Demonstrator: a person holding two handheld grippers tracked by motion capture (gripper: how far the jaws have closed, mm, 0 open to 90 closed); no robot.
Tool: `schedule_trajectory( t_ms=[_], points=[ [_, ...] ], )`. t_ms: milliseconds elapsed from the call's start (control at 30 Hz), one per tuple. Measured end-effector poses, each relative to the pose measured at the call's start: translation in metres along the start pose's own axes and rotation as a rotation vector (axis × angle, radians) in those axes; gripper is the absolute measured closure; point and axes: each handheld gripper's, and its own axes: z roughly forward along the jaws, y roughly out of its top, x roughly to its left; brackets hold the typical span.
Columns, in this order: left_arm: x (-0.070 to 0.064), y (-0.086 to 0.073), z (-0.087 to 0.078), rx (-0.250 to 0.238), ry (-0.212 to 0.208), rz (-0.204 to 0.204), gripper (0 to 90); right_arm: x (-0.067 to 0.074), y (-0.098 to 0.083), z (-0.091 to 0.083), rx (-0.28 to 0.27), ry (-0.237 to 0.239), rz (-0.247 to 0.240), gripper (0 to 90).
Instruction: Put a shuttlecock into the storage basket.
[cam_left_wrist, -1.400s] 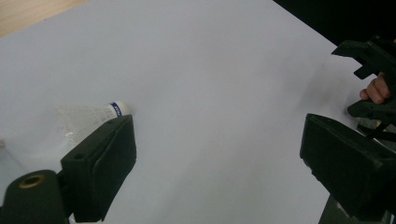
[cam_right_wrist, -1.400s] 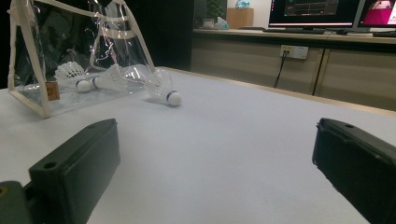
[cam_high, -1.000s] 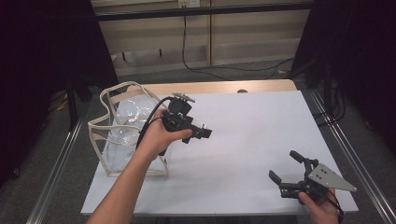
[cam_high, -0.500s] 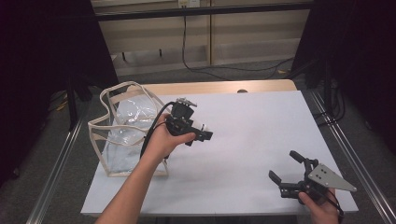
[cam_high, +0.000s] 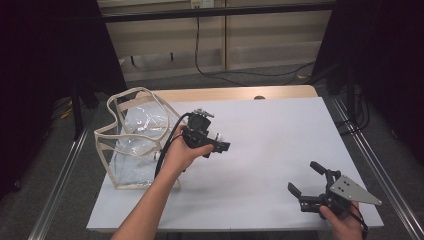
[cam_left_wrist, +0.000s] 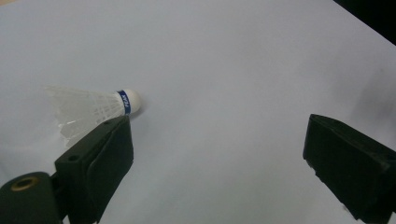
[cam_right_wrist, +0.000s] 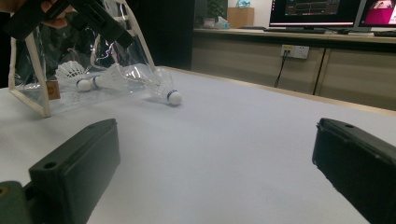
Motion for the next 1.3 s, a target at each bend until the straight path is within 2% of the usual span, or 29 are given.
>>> schedule_trajectory(
  t_ms=[100,167,300,367,533,800,1033,1300],
  points=[
    [0.002,-0.001,0.003,-0.001,0.024,0.007,8.7,0.000,0.000,0.000,0.001,-0.001,0.002,0.6],
    [0.002,-0.001,0.004,-0.014,0.038,-0.004,8.8,0.000,0.000,0.000,0.001,0.000,0.004,0.6],
    [0.006,-0.003,0.009,-0.010,0.051,-0.016,8.8,0.000,0.000,0.000,0.001,-0.002,0.004,0.6],
    [0.007,-0.003,0.011,0.004,0.057,-0.008,8.8,0.000,0.000,0.000,0.001,-0.002,0.004,0.6],
    [0.011,-0.005,0.016,-0.007,0.092,-0.035,8.8,0.000,0.000,0.000,-0.001,-0.003,0.003,0.6],
    [0.016,-0.006,0.024,-0.004,0.133,-0.045,8.8,0.000,0.000,0.001,0.002,-0.003,0.003,0.6],
    [0.022,-0.007,0.030,-0.016,0.121,-0.068,8.0,0.000,0.000,0.001,0.002,-0.002,0.006,0.7],
    [0.026,-0.008,0.036,-0.018,0.136,-0.080,6.9,0.000,0.000,0.001,0.002,-0.003,0.004,0.6]
  ],
)
